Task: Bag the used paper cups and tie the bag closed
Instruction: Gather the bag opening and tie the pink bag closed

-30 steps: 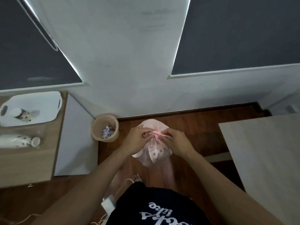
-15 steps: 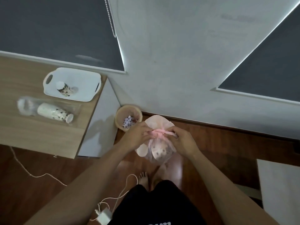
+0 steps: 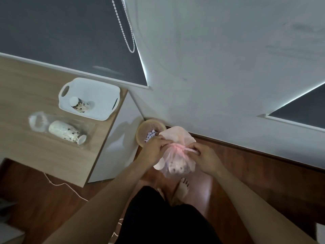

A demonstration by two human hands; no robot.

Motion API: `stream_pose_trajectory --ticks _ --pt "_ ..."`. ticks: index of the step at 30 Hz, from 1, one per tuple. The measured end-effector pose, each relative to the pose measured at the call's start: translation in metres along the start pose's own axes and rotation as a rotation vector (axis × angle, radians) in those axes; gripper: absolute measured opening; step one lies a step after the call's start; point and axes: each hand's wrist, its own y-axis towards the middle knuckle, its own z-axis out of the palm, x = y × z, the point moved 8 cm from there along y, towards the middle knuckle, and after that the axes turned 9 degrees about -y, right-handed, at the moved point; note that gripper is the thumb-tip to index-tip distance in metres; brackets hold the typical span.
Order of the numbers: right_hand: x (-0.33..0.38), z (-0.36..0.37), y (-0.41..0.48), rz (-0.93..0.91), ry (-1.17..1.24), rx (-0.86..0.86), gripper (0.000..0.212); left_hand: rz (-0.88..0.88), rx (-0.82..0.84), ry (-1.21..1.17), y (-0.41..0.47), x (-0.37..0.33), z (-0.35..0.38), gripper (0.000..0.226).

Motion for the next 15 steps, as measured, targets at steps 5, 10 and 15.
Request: stream_pose_trajectory --ticks 5,10,15 --pt "-0.031 0.008 0.063 0.065 -0.075 0.068 0.014 -0.059 -0.052 -0.028 0.053 0.045 0.016 0.018" --pt "-0.105 0.061 0.125 0.239 -0.073 0.150 0.017 -0.175 0.060 -0.087 0.090 0.143 0.072 0.020" --pt "-0.178 0.129 0.165 0.413 0.031 0.159 0.008 -0.247 0.115 -0.104 0.111 0.234 0.132 0.034"
